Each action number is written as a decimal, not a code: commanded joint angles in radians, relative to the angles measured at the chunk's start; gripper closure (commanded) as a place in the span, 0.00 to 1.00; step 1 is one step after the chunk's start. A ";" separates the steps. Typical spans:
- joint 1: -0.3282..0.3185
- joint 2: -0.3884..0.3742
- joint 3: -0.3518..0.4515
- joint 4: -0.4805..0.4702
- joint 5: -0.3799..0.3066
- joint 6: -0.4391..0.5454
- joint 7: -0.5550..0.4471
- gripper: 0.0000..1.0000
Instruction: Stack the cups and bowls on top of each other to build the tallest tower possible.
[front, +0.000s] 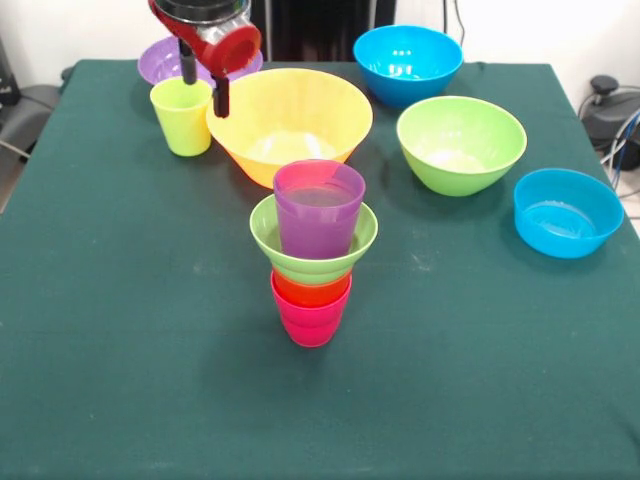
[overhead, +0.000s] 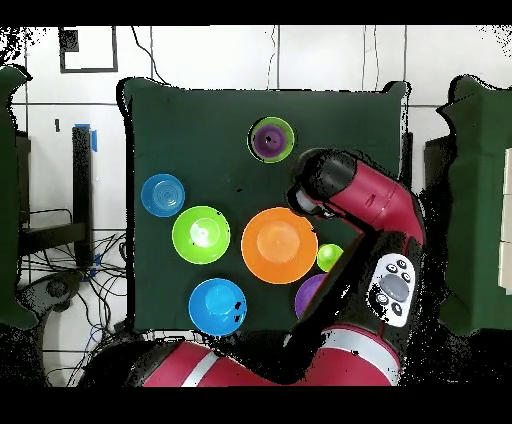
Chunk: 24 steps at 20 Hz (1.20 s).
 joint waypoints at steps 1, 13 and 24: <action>-0.027 -0.006 0.078 0.092 -0.078 -0.061 0.003 0.00; -0.071 0.024 0.117 0.133 -0.077 -0.153 0.001 0.00; -0.086 0.023 0.135 0.207 -0.052 -0.195 0.032 0.00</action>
